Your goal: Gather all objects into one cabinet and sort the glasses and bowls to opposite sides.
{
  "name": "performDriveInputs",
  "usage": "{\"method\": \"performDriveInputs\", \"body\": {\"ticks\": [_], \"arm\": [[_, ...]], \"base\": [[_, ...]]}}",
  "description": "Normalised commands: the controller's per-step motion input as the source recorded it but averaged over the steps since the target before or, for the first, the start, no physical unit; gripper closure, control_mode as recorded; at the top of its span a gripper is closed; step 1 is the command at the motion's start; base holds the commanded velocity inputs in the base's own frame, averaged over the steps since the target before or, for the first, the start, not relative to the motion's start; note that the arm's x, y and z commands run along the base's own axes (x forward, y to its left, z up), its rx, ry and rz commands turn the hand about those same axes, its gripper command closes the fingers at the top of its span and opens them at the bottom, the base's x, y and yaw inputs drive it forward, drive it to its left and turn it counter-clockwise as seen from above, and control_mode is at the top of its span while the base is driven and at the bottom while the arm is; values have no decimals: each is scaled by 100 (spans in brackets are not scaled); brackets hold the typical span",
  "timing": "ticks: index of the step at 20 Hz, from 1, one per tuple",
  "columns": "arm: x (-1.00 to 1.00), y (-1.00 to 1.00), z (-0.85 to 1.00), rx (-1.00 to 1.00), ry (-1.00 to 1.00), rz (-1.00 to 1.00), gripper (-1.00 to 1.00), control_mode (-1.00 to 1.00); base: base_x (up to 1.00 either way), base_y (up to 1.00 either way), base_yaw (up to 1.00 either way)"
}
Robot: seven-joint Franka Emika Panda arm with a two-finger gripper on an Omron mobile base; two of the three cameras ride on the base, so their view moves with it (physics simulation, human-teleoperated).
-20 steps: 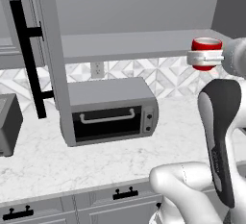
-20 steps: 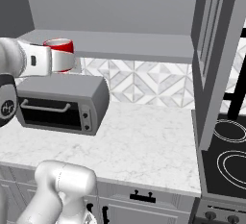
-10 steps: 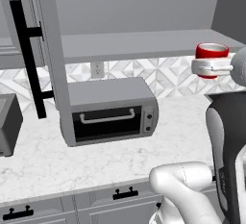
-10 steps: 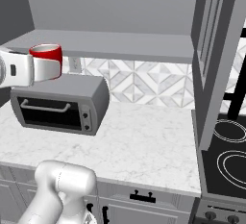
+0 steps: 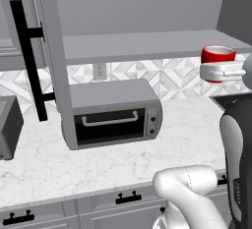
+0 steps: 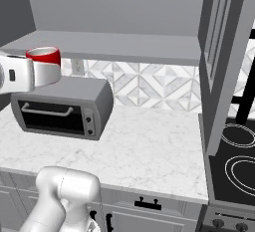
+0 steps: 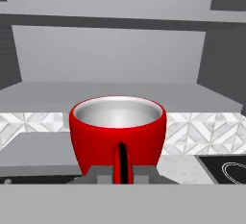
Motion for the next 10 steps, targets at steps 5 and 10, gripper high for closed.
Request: {"method": "performDriveInputs", "body": {"ticks": [5, 10], "arm": [[-2, 8, 0, 0, 0, 0, 100, 100], [0, 0, 0, 0, 0, 0, 100, 100]], "base": [[-5, 0, 0], [-87, -7, 0]]}}
